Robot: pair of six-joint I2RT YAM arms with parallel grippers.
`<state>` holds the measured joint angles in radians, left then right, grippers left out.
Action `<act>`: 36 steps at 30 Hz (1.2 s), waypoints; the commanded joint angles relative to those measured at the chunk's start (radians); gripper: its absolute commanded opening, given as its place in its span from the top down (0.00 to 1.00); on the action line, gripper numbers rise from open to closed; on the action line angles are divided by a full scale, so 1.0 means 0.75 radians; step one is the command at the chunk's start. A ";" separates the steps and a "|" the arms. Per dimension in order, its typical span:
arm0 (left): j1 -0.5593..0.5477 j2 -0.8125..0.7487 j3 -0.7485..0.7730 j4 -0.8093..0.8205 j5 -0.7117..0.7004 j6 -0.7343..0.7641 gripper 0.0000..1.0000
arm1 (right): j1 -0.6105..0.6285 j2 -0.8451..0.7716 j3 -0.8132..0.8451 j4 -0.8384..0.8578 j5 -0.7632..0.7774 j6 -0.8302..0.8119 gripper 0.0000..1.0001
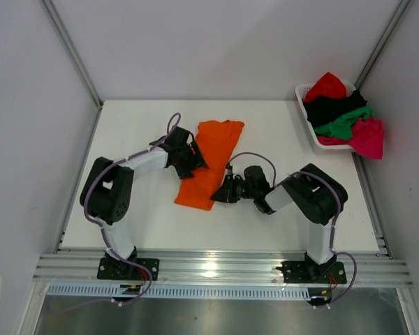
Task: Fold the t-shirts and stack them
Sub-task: Fold the tshirt
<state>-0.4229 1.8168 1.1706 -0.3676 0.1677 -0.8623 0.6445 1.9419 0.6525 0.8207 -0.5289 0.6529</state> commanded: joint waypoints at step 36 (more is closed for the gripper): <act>0.016 -0.446 -0.104 -0.187 -0.144 0.195 0.27 | 0.296 -0.885 0.052 -1.021 0.527 0.044 0.54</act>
<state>-0.4213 1.5673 1.1183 -0.4618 0.1219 -0.7521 0.8345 1.3258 0.6933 -0.0910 -0.1234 0.6373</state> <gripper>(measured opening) 0.728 0.458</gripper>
